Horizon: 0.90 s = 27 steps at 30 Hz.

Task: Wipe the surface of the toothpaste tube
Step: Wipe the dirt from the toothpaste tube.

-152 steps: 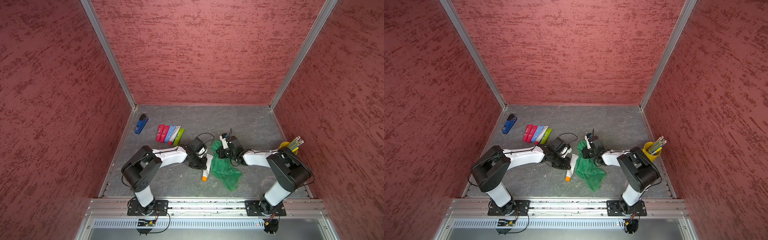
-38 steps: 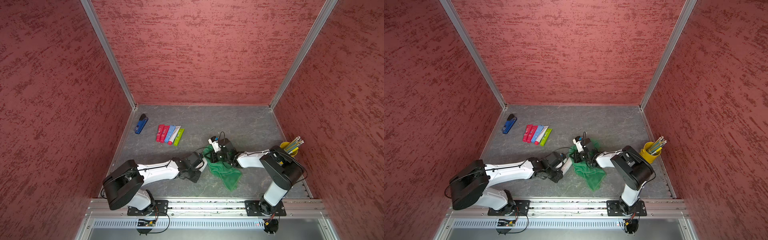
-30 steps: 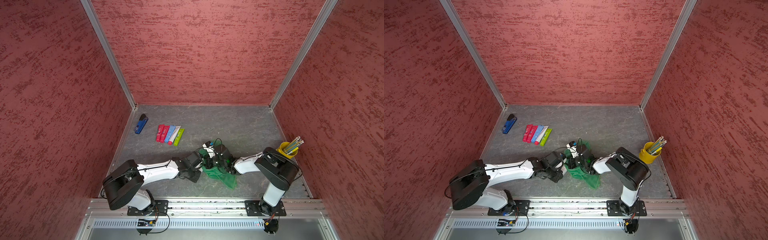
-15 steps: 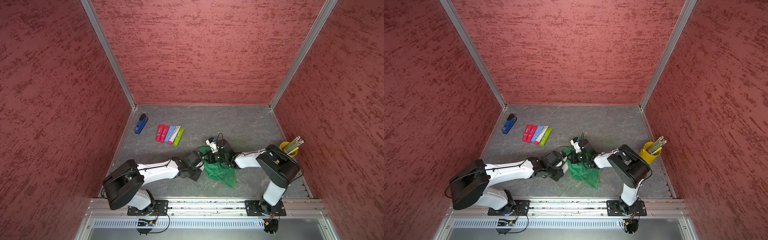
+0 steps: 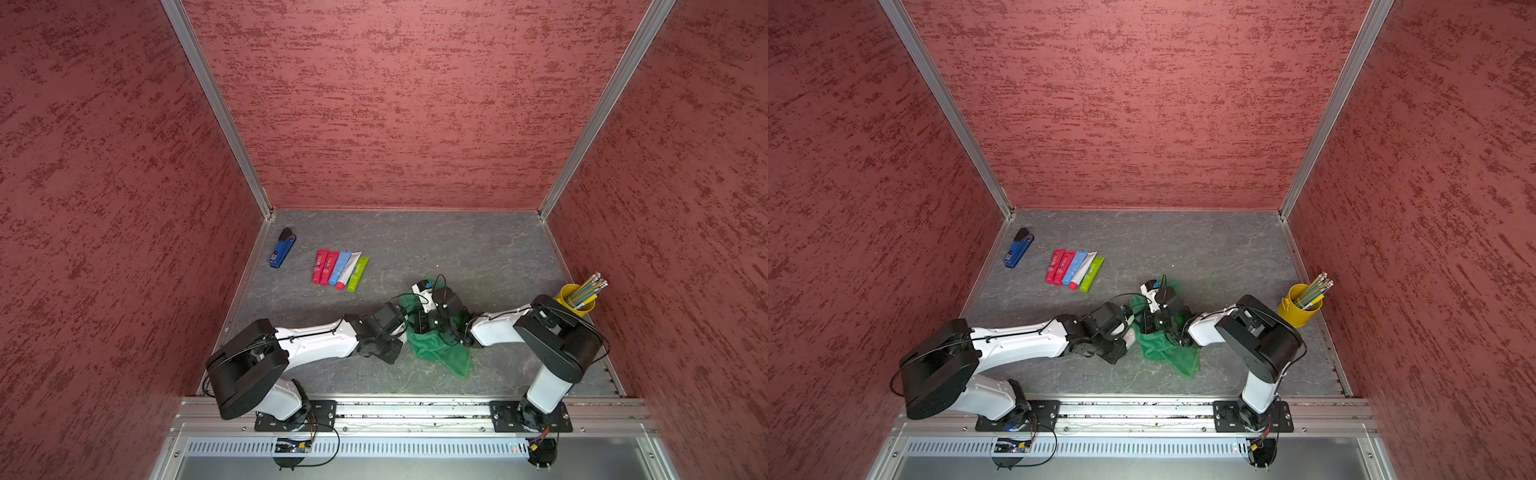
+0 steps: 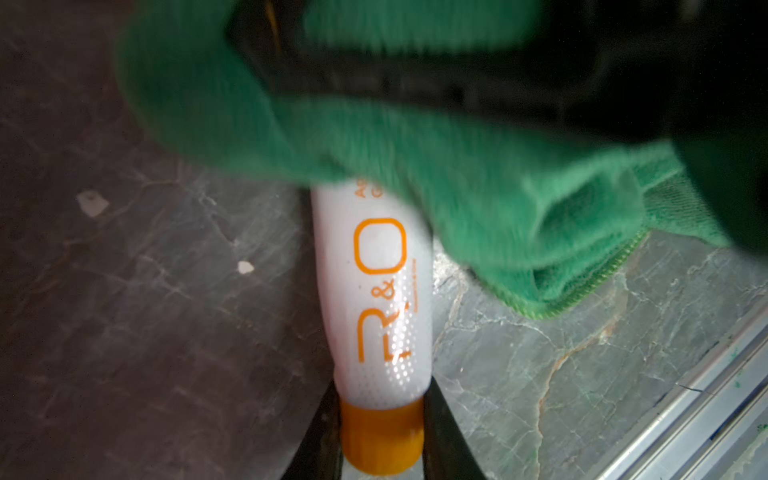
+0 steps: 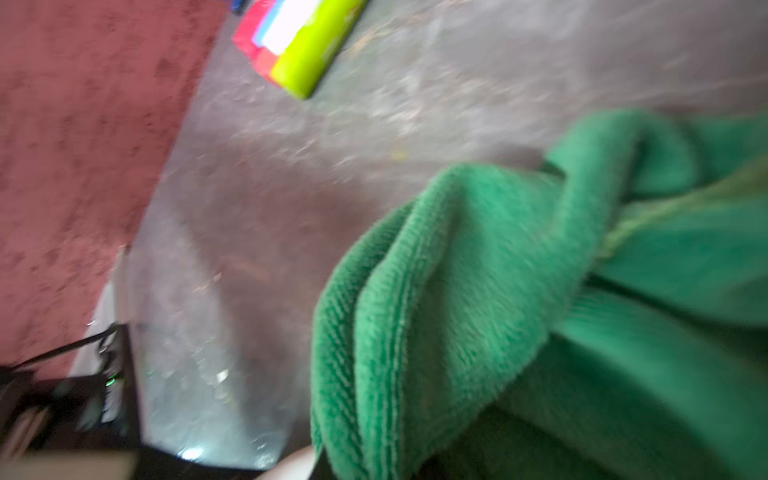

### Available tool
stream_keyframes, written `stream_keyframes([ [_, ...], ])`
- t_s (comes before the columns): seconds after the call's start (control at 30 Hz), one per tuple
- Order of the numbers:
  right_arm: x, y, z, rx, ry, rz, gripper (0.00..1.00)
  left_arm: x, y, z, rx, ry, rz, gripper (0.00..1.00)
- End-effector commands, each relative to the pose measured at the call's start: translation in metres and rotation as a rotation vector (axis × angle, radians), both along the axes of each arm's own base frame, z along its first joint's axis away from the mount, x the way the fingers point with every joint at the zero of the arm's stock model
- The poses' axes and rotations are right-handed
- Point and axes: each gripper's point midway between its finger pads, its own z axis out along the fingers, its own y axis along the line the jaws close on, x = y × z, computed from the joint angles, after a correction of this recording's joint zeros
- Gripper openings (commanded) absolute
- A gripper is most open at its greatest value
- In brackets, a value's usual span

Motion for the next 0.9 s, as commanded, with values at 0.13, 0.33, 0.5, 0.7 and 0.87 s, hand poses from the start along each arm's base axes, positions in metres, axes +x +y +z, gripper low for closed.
stream_keyframes([
  [0.13,-0.075,-0.022,-0.061,-0.118,0.278,0.07,0.0,0.014,-0.002,0.003,-0.015,-0.049,0.021,0.0],
  [0.33,-0.023,-0.055,-0.066,-0.178,0.241,-0.057,0.0,0.014,-0.001,0.005,-0.023,-0.055,0.026,0.0],
  [0.5,0.033,-0.088,-0.064,-0.291,0.164,-0.18,0.0,0.013,-0.001,0.005,-0.024,-0.056,0.026,0.0],
  [0.7,0.055,-0.097,-0.062,-0.319,0.129,-0.206,0.0,0.014,0.0,0.006,-0.026,-0.062,0.029,0.0],
  [0.87,0.016,-0.072,-0.06,-0.249,0.181,-0.078,0.0,0.014,-0.001,0.003,-0.018,-0.052,0.026,0.0],
])
